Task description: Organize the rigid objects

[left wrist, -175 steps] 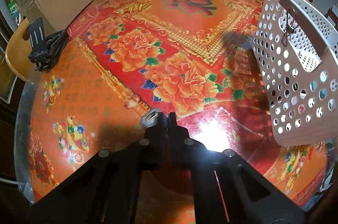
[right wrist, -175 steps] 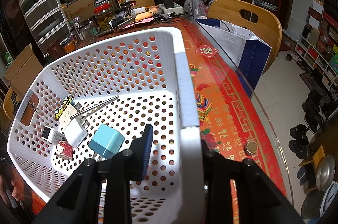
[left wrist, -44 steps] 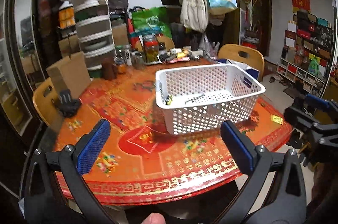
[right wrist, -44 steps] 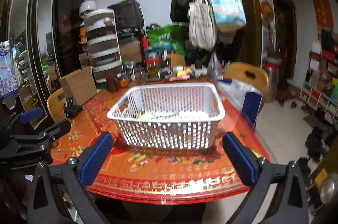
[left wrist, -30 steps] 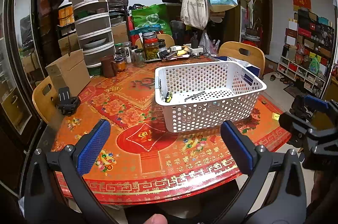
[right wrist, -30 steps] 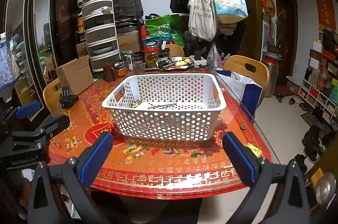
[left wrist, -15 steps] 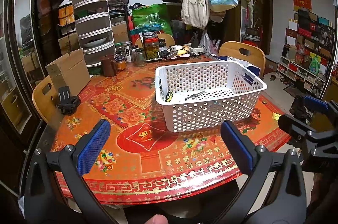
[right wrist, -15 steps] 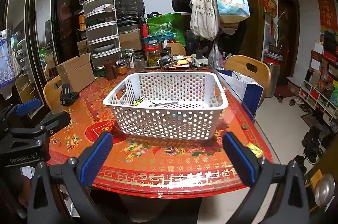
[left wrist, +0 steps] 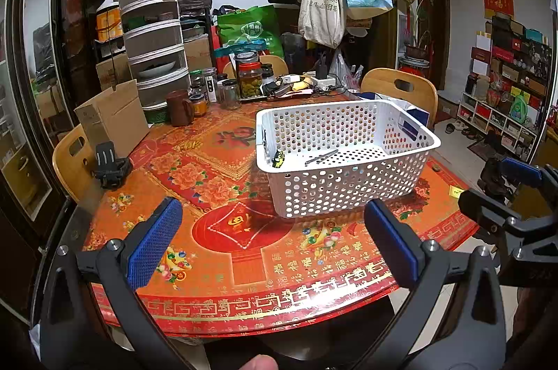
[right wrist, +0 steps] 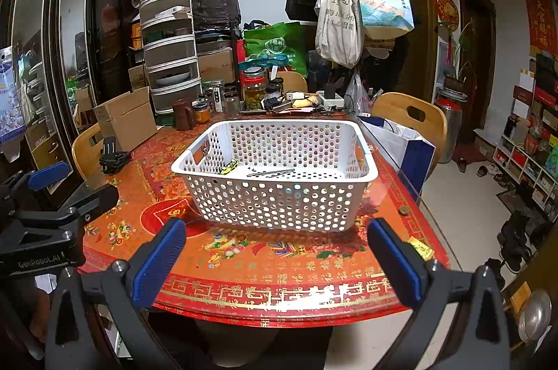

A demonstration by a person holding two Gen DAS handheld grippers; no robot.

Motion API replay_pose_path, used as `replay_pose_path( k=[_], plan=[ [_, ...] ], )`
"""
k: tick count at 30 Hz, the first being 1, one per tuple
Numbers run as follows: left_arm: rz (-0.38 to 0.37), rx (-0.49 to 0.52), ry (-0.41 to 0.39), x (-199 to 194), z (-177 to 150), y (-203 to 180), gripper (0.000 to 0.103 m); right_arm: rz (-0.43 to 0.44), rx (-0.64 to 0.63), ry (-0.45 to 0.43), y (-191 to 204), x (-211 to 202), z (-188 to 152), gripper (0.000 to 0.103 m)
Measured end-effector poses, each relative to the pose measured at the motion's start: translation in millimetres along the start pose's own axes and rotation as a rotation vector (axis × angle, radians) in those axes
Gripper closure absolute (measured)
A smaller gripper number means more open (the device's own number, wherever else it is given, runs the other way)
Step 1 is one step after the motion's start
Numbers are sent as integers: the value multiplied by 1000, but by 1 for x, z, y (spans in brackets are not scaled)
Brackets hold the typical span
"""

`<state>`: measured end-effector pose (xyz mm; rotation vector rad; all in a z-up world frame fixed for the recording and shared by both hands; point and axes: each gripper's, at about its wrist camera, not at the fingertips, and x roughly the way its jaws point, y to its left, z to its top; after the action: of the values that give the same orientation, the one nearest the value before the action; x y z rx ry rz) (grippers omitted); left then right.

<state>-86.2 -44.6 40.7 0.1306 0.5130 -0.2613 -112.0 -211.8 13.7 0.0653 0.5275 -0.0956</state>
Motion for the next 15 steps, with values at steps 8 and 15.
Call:
replay_pose_path(
  k=[8,15],
  plan=[
    [-2,2,3,0,-1,-1,0,0,-3,2,0,0,-1,0],
    [0,0,3,1,0,-2,0,0,0,1,1,0,-1,0]
  ],
)
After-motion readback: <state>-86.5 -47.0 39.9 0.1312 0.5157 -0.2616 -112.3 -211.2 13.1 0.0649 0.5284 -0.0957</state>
